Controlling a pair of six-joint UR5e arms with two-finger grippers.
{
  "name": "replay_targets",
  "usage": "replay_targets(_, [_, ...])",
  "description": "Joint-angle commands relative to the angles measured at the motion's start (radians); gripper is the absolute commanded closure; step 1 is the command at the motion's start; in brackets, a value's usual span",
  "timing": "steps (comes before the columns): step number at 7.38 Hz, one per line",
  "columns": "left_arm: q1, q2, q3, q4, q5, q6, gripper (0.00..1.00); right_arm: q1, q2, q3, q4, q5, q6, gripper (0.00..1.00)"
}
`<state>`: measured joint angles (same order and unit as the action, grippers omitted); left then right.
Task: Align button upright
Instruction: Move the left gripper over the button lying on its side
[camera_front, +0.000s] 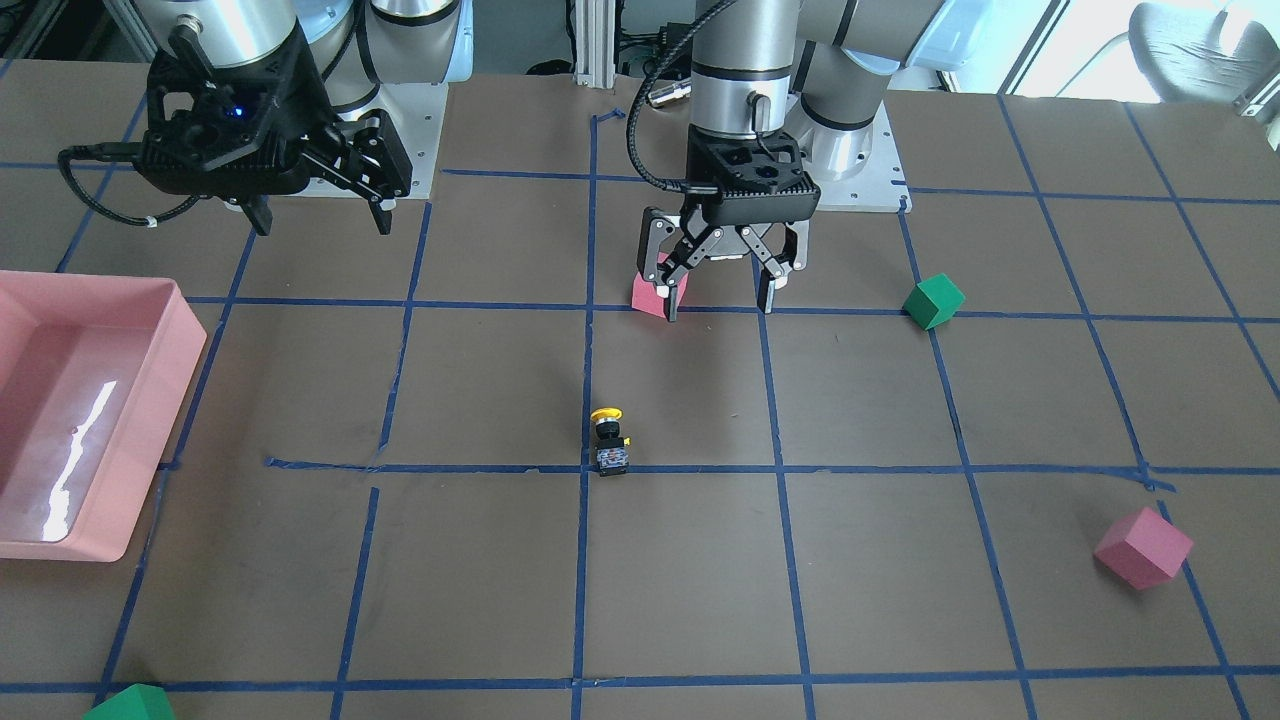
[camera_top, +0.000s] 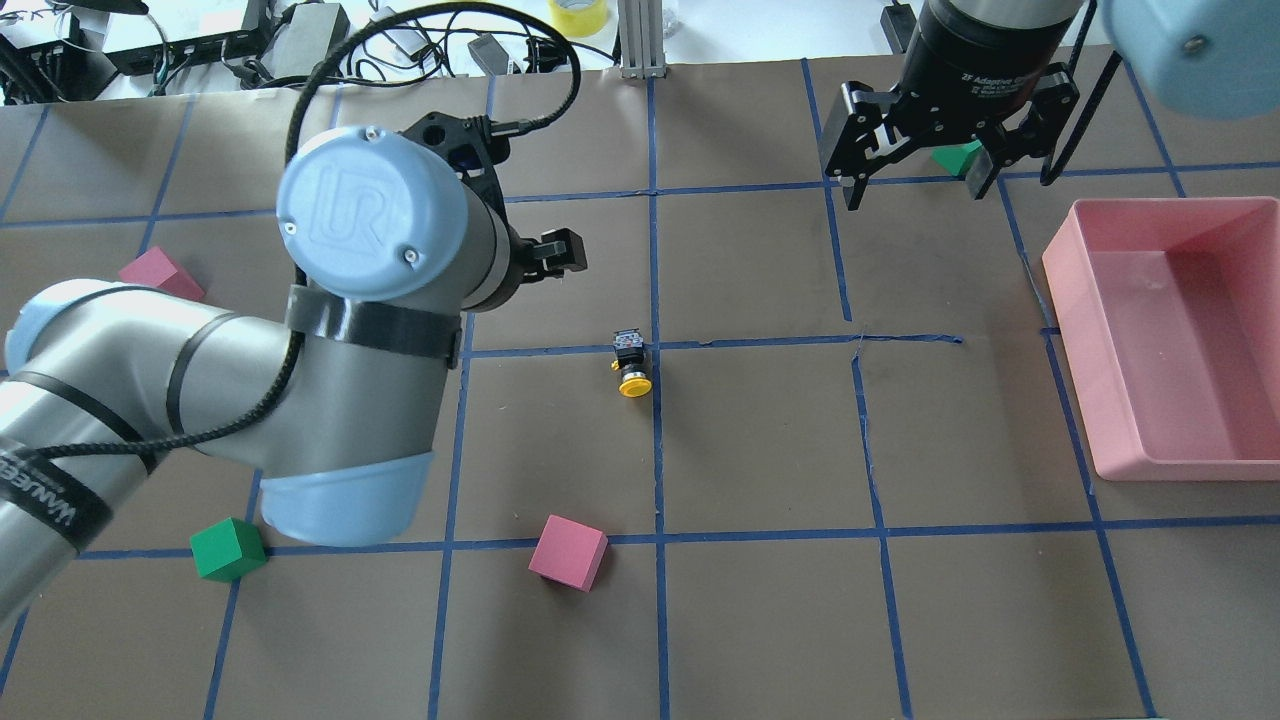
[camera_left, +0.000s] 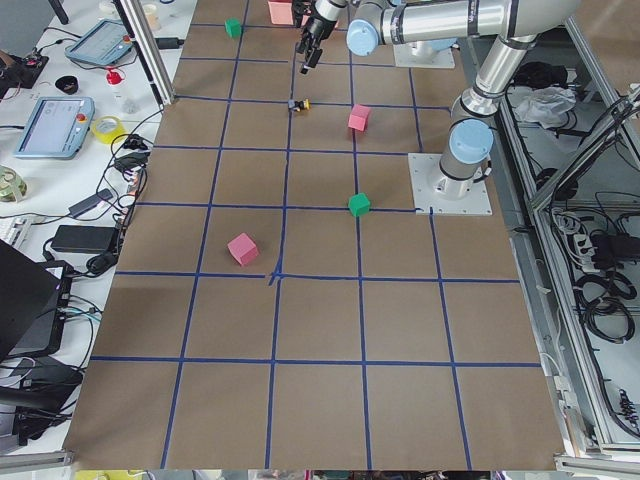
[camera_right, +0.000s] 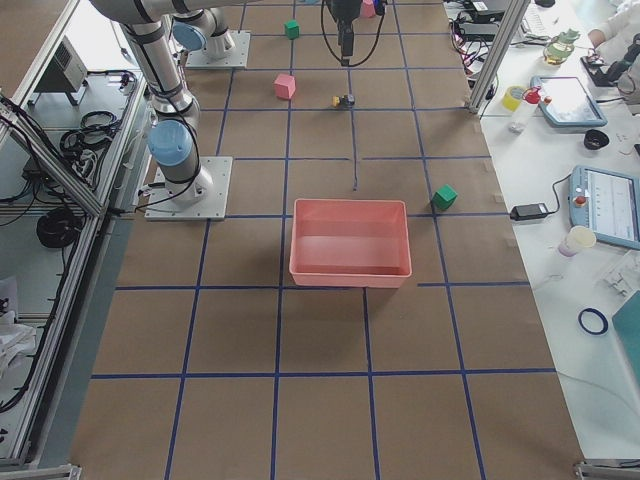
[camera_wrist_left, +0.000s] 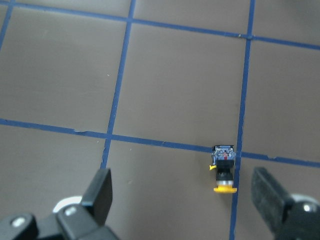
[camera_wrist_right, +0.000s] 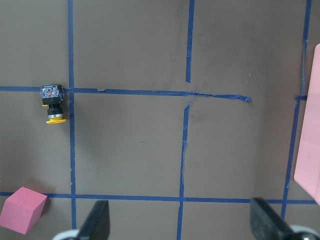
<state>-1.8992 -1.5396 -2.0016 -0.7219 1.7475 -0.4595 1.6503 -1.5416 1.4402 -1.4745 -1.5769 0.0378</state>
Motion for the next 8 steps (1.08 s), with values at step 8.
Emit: replay_targets(8, [-0.233, -0.393, -0.181, 0.697, 0.244, -0.237, 0.0, -0.001, 0.0, 0.006, -0.006, 0.002, 0.011, 0.0])
